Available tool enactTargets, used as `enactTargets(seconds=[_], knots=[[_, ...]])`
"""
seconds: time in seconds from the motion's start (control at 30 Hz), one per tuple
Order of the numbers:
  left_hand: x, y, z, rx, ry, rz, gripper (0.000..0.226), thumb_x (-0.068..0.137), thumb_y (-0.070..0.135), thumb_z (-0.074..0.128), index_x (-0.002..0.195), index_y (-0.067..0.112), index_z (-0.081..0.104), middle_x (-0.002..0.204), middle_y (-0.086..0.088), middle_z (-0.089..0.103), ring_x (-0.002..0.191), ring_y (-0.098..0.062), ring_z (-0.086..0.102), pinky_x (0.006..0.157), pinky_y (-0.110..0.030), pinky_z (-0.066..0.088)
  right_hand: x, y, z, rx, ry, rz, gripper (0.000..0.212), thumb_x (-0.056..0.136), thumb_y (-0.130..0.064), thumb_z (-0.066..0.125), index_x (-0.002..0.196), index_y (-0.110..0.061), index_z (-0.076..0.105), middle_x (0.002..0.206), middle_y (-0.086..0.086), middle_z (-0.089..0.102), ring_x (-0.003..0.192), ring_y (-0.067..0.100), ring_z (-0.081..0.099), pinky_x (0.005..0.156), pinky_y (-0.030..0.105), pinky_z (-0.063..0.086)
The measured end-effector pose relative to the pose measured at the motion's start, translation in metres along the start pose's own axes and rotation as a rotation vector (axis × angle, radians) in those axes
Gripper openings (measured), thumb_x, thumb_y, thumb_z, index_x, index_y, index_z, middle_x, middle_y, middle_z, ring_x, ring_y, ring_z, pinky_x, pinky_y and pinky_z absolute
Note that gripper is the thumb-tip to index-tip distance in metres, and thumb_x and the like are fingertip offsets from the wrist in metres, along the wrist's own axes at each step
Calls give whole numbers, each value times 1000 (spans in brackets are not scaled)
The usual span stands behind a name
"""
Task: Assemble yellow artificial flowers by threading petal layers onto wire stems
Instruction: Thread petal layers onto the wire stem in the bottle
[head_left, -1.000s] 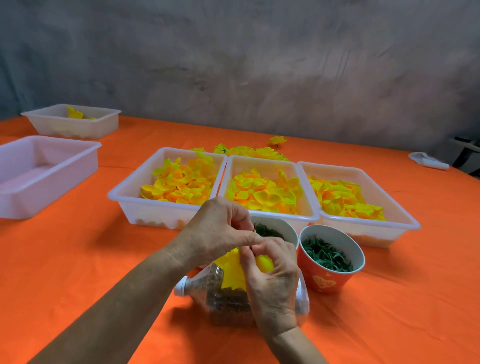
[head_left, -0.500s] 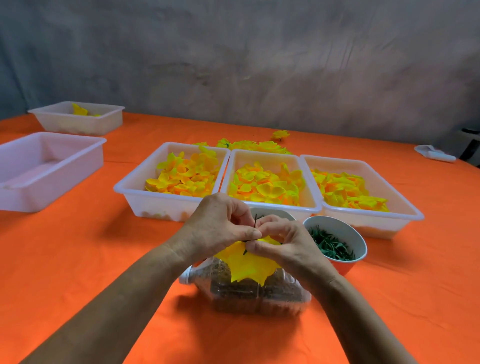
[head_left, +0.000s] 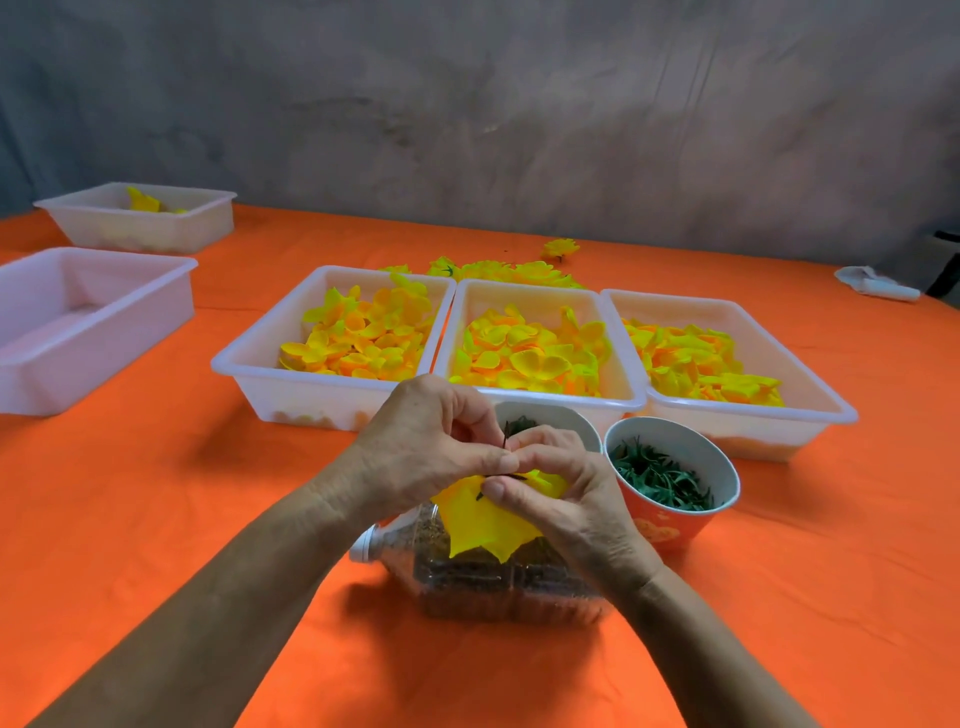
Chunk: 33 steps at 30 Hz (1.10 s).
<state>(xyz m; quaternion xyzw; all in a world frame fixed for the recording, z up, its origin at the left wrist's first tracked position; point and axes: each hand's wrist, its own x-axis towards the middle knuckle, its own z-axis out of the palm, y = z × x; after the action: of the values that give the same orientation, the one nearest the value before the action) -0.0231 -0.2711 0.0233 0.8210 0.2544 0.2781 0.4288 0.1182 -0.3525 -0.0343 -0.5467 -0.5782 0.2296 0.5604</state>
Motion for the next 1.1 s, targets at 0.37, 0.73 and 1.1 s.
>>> enactTargets(seconds=[0.37,0.73,1.1], knots=[[-13,-4,6,18,143,-8,26,67,9,82,59,30,68,66,3,69,63,-4,58,62,-22,47,-6,-10,-1,-93,55,0,10,64,-41,74,75,-41,73,88,-12,67,103,10,54,89,32,44],[-19,-13,3,64,151,-13,20,63,17,85,66,30,70,76,-4,70,77,-17,63,73,-34,51,-5,-16,5,-200,136,-78,12,64,-36,74,68,-26,67,83,-7,67,98,17,55,85,23,42],[-27,-29,-9,-58,410,-92,14,78,2,72,73,16,71,74,-2,71,69,-11,64,70,-25,52,5,-32,-5,-135,56,-2,12,73,-11,78,68,-20,73,77,-3,70,85,17,64,81,37,50]])
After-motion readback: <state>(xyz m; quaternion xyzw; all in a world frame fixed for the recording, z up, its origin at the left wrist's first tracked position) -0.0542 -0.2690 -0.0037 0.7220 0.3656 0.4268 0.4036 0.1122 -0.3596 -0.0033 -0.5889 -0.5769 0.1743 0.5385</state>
